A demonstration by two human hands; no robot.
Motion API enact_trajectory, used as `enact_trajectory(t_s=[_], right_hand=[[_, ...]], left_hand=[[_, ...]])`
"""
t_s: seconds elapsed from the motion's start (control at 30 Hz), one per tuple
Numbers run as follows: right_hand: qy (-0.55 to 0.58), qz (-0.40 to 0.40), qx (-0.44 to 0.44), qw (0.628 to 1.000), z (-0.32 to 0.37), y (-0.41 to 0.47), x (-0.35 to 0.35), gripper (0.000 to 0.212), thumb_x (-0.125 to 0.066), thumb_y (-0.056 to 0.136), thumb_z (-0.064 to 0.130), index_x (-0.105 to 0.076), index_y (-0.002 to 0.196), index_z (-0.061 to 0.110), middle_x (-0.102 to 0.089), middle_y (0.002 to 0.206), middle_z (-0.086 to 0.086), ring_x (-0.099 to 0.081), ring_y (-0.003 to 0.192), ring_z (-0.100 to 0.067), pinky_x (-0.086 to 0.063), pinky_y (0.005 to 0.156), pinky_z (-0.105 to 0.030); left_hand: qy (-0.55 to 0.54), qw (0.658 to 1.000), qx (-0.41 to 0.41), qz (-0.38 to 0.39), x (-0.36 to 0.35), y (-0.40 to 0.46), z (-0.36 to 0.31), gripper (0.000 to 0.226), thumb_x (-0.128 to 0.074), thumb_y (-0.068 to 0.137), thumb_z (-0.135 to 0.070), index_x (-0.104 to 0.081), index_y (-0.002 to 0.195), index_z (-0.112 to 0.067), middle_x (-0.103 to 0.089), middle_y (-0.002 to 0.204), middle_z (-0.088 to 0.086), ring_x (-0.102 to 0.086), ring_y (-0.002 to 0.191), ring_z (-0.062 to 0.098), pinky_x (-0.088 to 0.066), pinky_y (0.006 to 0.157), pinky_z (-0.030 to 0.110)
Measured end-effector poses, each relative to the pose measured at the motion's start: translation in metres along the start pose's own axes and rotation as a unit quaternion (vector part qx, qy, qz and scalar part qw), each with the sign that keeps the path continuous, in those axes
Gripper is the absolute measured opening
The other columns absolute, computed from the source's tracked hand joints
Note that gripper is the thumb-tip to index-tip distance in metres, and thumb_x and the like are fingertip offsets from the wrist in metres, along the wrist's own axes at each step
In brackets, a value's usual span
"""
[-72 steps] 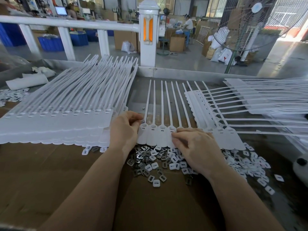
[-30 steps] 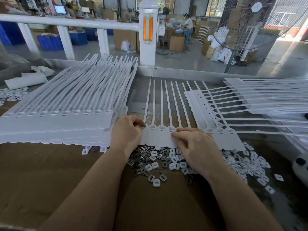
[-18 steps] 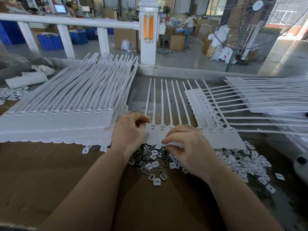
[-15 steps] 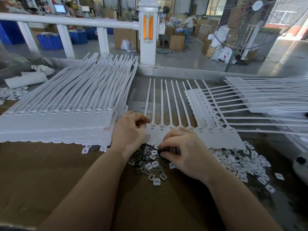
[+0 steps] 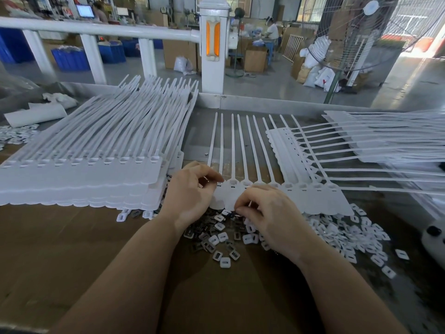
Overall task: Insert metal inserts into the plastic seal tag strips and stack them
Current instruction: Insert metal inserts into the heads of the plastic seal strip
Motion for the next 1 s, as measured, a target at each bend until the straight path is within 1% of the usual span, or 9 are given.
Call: enact_trajectory(t_s=[0.1,0.23,0.37,0.47,0.63,0.73,0.87,0.93,1.0], right_hand=[[0.037,-0.04,-0.031,0.998,-0.004,0.0004,0.0033,0.008,-0.057,0.09,0.016,-0.064,0.087,0.018,-0.062,0.083,0.011,-0.052,0.082,-0.002,-0.039,0.075,-0.014],[0.084,-0.082,-0.059,0.991,-0.008,-0.0001,0.0072,0.006,-0.06,0.088,0.013,-0.065,0.088,0.018,-0.066,0.08,0.011,-0.061,0.08,-0.004,-0.049,0.076,-0.022],[0.114,-0.103,-0.075,0.985,-0.0105,-0.0003,0.0088,0.01,-0.064,0.085,0.011,-0.065,0.092,0.018,-0.065,0.083,0.012,-0.061,0.084,-0.001,-0.049,0.079,-0.017],[0.111,-0.101,-0.073,0.986,-0.0103,0.0001,0.0086,0.012,-0.067,0.083,0.01,-0.066,0.09,0.02,-0.064,0.081,0.014,-0.058,0.08,0.005,-0.045,0.075,-0.009],[0.116,-0.097,-0.06,0.987,-0.0073,0.0003,0.0104,0.02,-0.071,0.078,0.006,-0.065,0.081,0.025,-0.056,0.069,0.021,-0.053,0.074,0.01,-0.039,0.068,-0.003],[0.13,-0.087,-0.056,0.986,-0.0065,0.0009,0.0101,0.016,-0.07,0.079,0.007,-0.069,0.082,0.023,-0.061,0.072,0.019,-0.058,0.076,0.006,-0.043,0.069,-0.006],[0.166,-0.085,-0.061,0.981,-0.0066,0.0013,0.0097,0.014,-0.068,0.082,0.008,-0.069,0.084,0.022,-0.067,0.077,0.012,-0.061,0.076,0.001,-0.046,0.071,-0.01],[0.188,-0.087,-0.072,0.976,-0.0077,0.0017,0.0101,0.015,-0.066,0.083,0.007,-0.068,0.086,0.021,-0.068,0.079,0.009,-0.063,0.077,0.0,-0.048,0.072,-0.011],[0.201,-0.091,-0.08,0.972,-0.0086,0.0024,0.0107,0.015,-0.066,0.084,0.007,-0.068,0.087,0.022,-0.069,0.08,0.009,-0.063,0.078,0.001,-0.048,0.074,-0.011]], left_hand=[[-0.011,0.999,-0.021,0.029,-0.0019,-0.0014,-0.0031,0.02,-0.064,0.083,-0.007,-0.071,0.078,-0.026,-0.059,0.082,-0.015,-0.051,0.078,-0.01,-0.035,0.067,0.0],[-0.026,0.996,-0.033,0.073,-0.0039,-0.0034,-0.0052,0.015,-0.066,0.081,-0.012,-0.074,0.082,-0.025,-0.062,0.083,-0.015,-0.054,0.081,-0.004,-0.033,0.068,0.001],[-0.047,0.99,-0.036,0.127,-0.0065,-0.005,-0.0073,0.011,-0.067,0.08,-0.019,-0.075,0.084,-0.026,-0.062,0.083,-0.015,-0.053,0.076,-0.008,-0.032,0.065,0.005],[-0.059,0.985,-0.036,0.155,-0.0084,-0.0064,-0.0091,0.009,-0.069,0.079,-0.022,-0.074,0.083,-0.028,-0.063,0.085,-0.009,-0.056,0.076,0.0,-0.036,0.067,0.014],[-0.074,0.981,-0.043,0.173,-0.0088,-0.0075,-0.0109,0.012,-0.072,0.077,-0.02,-0.074,0.082,-0.031,-0.064,0.084,-0.007,-0.055,0.076,0.001,-0.04,0.067,0.01],[-0.079,0.981,-0.04,0.17,-0.0093,-0.0069,-0.0107,0.008,-0.073,0.076,-0.02,-0.074,0.082,-0.026,-0.065,0.083,-0.005,-0.057,0.074,0.001,-0.04,0.066,0.009],[-0.087,0.982,-0.033,0.167,-0.0095,-0.0063,-0.0101,0.005,-0.07,0.08,-0.02,-0.074,0.082,-0.019,-0.062,0.074,-0.01,-0.055,0.064,-0.004,-0.038,0.064,0.007],[-0.098,0.981,-0.02,0.168,-0.0095,-0.0063,-0.0093,0.005,-0.068,0.081,-0.02,-0.073,0.082,-0.018,-0.062,0.074,-0.01,-0.054,0.057,-0.005,-0.04,0.061,0.008],[-0.102,0.981,-0.005,0.167,-0.0096,-0.0059,-0.0074,0.006,-0.067,0.082,-0.021,-0.072,0.082,-0.018,-0.065,0.078,-0.004,-0.055,0.055,-0.003,-0.046,0.063,0.015]])
Point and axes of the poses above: each hand's wrist, its own y-axis towards the middle knuckle, its own x-axis out of the back of the hand, z = x × y, the point moved 4 cm from there along y, towards the middle knuckle
